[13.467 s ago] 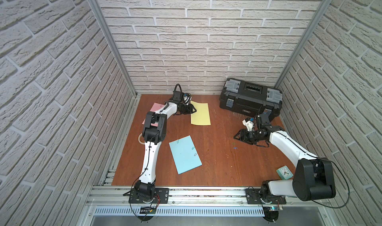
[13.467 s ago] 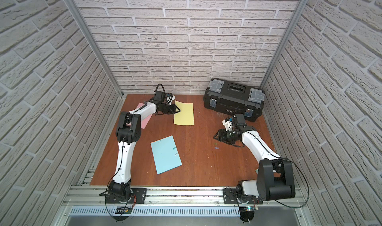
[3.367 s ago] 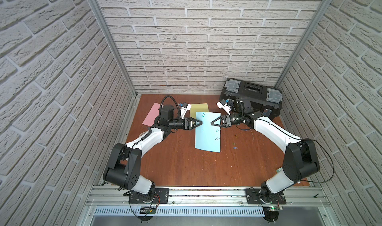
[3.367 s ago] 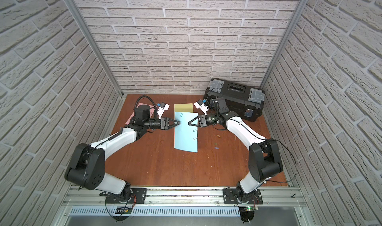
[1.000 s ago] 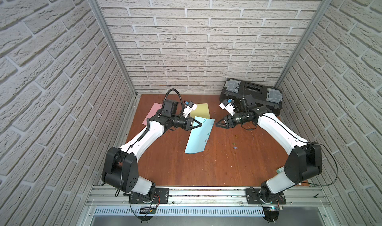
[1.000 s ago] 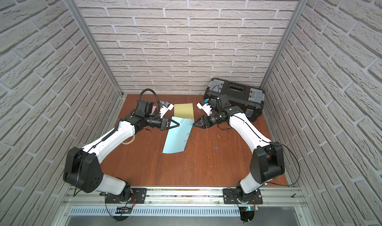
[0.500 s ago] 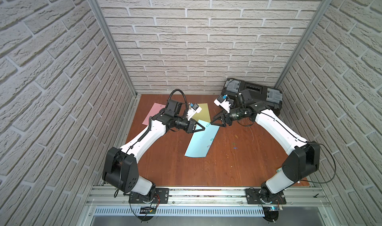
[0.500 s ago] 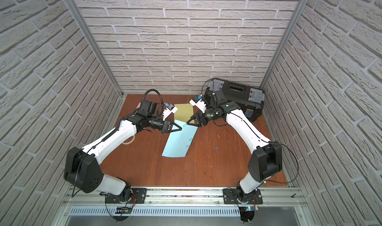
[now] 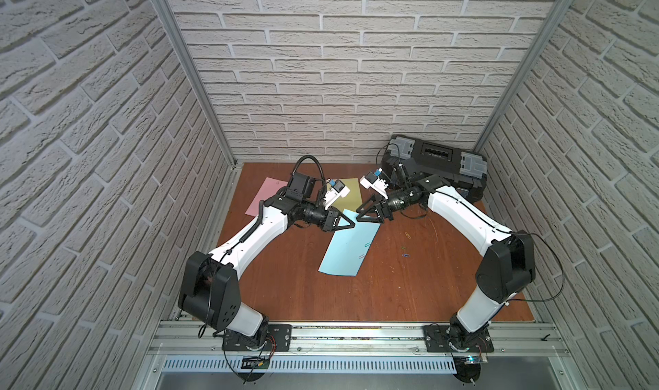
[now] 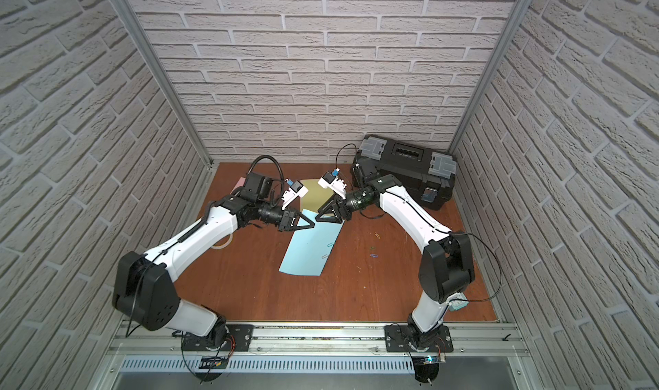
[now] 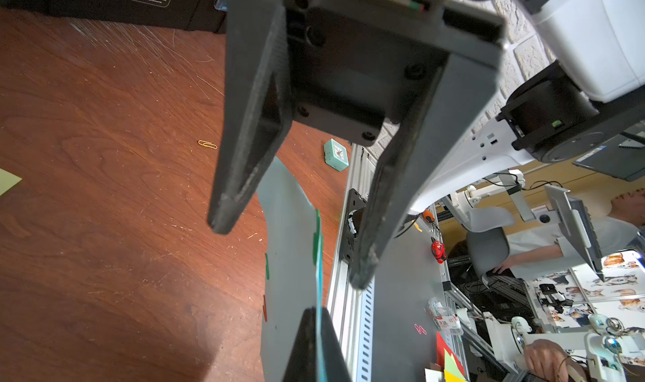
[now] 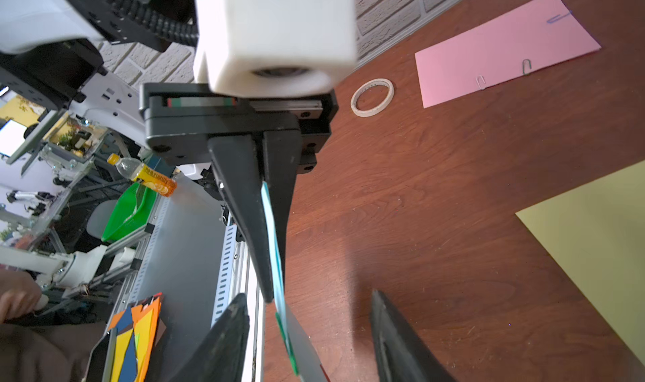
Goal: Unclip the paperclips from the documents
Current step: Remove the paper clip from the document.
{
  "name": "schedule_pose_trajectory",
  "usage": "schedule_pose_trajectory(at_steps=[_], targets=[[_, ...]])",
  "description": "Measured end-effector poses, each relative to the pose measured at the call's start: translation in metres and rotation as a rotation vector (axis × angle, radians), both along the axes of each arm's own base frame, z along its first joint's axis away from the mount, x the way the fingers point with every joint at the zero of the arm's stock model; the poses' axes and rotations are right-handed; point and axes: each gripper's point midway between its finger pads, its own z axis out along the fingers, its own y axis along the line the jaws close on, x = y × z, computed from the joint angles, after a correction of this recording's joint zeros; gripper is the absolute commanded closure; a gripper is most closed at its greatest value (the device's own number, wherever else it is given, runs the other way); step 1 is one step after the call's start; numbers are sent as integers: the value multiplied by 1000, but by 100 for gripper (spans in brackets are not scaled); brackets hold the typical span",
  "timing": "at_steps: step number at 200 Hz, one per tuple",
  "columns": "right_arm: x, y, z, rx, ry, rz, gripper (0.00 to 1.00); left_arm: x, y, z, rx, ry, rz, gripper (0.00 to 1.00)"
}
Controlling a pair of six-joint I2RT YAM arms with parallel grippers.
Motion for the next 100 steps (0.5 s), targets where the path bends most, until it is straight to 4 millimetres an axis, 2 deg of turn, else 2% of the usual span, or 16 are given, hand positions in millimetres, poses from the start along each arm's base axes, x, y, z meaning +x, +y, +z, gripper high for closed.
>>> schedule_pose_trajectory(at_steps=[58,100], targets=[[-9,0,3,24,10,39,69,-4,1,-2,3,15,-13,100],[-14,-1,4,36,23,52,76,-4,3,-3,4,18,-13,100]])
